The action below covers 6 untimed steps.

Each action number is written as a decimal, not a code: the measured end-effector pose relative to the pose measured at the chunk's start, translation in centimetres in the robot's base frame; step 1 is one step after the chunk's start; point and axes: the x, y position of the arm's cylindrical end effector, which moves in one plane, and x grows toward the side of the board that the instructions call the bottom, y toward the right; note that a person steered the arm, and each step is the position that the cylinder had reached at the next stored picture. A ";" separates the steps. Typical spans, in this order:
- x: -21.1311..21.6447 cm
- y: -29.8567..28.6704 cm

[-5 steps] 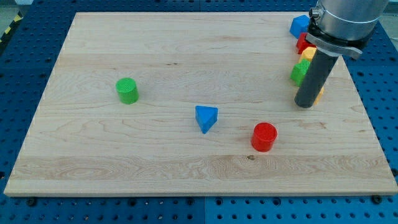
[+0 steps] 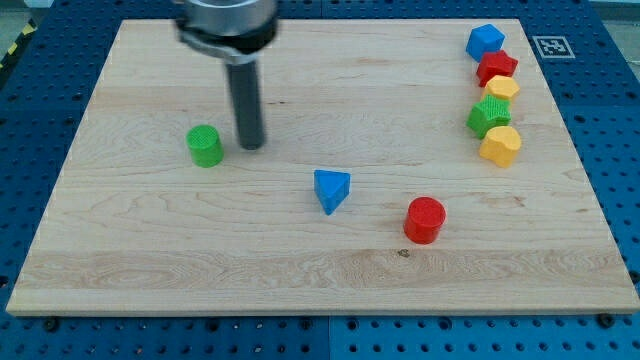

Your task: Move your arm to the green circle

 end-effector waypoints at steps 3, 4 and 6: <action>-2.6 -14.6; -1.9 -13.4; 0.7 -12.6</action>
